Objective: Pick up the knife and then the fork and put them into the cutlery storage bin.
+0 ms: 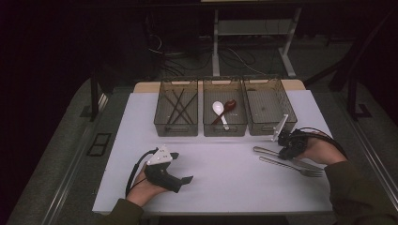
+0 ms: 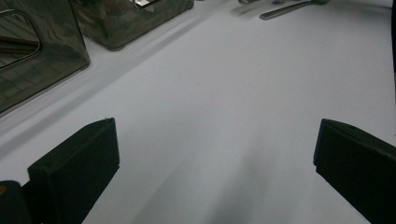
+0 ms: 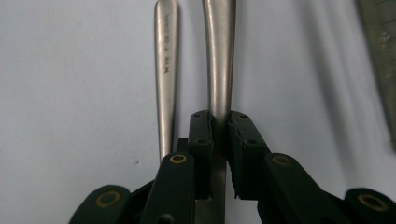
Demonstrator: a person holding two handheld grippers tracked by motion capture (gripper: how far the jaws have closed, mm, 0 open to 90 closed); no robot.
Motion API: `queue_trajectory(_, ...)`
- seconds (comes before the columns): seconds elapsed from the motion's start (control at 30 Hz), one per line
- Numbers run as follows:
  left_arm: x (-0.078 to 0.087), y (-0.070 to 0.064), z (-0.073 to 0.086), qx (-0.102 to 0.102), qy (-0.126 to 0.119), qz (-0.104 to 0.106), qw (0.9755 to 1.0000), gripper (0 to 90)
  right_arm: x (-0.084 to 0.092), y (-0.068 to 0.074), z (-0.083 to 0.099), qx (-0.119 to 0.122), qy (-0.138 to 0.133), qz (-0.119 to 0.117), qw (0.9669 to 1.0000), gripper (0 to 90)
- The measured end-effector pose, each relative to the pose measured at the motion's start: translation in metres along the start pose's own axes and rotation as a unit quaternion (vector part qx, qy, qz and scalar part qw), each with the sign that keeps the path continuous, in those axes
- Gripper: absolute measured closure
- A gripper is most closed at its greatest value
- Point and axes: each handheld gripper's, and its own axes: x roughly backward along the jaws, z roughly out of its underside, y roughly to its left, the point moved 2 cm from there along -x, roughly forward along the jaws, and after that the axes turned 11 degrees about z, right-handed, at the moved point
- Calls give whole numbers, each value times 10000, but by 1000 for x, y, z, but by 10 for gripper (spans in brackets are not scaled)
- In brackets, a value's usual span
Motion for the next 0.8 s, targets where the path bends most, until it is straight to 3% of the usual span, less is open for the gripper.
queue_trajectory(0.2,0,0,0,-2,8,-2,10000,0,15,-6,2,-308,-478,73,9984,795)
queue_trajectory(0.4,0,0,0,-7,15,-7,10000,0,31,-13,7,-596,-1002,264,9928,795)
queue_trajectory(0.63,0,0,0,-13,16,-8,10000,0,46,-18,9,-1036,-1543,319,9821,795)
queue_trajectory(0.8,0,0,0,-21,9,10,10000,0,50,-20,13,-1384,-1935,352,9706,795)
